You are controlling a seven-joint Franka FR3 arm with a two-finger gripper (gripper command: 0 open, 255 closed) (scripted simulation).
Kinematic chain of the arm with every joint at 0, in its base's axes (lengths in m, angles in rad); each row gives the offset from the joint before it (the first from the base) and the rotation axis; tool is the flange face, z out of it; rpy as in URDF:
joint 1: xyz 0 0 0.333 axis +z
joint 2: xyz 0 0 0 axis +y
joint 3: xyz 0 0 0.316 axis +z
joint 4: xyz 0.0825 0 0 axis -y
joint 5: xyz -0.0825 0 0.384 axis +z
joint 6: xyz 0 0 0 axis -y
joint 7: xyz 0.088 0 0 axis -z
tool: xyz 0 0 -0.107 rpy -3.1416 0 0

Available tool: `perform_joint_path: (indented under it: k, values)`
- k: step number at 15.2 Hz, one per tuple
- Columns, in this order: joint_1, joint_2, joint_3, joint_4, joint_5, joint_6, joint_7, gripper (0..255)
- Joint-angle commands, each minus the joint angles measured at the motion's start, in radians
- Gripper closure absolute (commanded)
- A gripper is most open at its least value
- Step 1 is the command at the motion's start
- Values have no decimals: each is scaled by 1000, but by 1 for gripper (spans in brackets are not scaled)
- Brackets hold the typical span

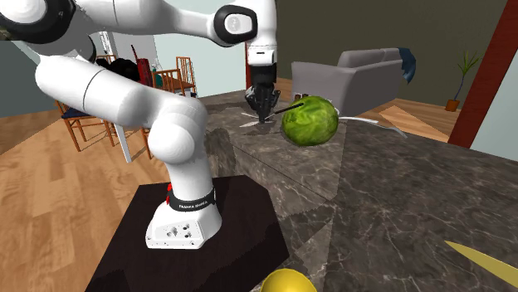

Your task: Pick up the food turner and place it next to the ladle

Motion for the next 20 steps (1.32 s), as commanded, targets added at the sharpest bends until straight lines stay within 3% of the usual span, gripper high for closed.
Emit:
perform_joint_path:
  k: [1, 6, 11, 20]
  values:
    - [-3, -59, -65, -44, -43, -26, -47, 255]
    - [-56, -160, -220, -119, -171, -67, -173, 255]
    - [-147, -213, -386, -160, -323, -82, -313, 255]
    - [-342, -135, -686, -140, -598, -13, -573, 255]
